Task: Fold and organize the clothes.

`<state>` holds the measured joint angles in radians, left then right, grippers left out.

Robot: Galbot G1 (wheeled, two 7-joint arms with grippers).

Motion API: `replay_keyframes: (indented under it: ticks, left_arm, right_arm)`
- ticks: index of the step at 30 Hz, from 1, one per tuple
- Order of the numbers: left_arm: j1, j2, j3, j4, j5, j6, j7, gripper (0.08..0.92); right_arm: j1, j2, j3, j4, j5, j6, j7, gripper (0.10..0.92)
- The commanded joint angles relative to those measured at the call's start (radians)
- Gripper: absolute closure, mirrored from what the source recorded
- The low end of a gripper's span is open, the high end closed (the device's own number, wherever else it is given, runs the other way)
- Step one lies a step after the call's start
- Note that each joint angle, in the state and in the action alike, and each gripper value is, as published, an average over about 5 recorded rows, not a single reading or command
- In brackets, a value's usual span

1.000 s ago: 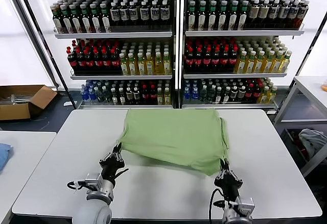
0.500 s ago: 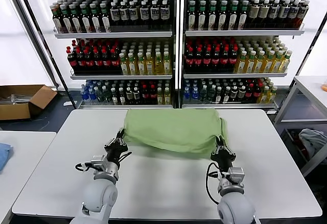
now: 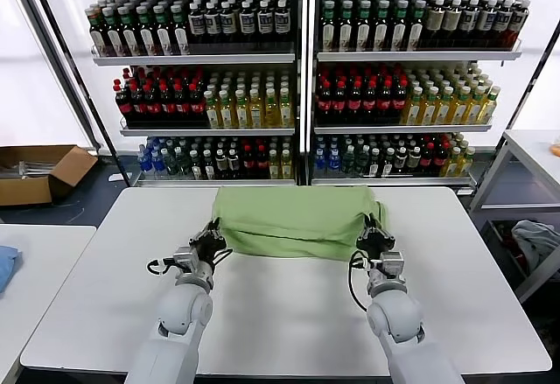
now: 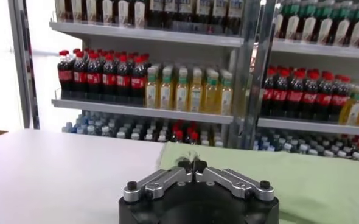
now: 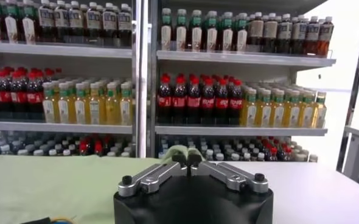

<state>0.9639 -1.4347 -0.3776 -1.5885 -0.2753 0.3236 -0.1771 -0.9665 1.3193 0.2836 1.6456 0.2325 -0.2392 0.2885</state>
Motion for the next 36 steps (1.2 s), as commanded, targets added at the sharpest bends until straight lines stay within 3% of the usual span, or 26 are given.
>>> replay_keyframes:
  ticks: [1, 6, 19, 28, 32, 36]
  left_arm:
    - [-0.050, 0.001, 0.006, 0.079, 0.007, 0.011, 0.006, 0.917]
    - [-0.055, -0.004, 0.008, 0.083, 0.010, 0.029, 0.034, 0.890]
    - [0.017, -0.016, -0.001, -0.074, 0.007, 0.077, -0.063, 0.523]
    - [0.133, -0.022, -0.013, -0.180, 0.038, 0.100, -0.049, 0.265]
    - [0.155, -0.005, -0.020, -0.204, 0.048, 0.097, -0.038, 0.189]
    - [0.140, 0.008, -0.017, -0.188, 0.062, 0.098, -0.037, 0.178]
  right_arm:
    - [0.113, 0.014, -0.014, -0.111, -0.003, -0.036, -0.004, 0.918]
    - [0.110, 0.024, -0.021, -0.111, -0.013, -0.116, -0.009, 0.880]
    - [0.152, 0.139, 0.011, -0.058, 0.296, -0.093, 0.219, 0.515]
    - [0.071, 0.101, 0.018, 0.069, 0.250, -0.141, 0.226, 0.259]
    - [-0.023, 0.055, 0.023, 0.148, 0.168, -0.181, 0.235, 0.209]
    - [-0.046, 0.055, 0.030, 0.191, 0.134, -0.239, 0.288, 0.203]
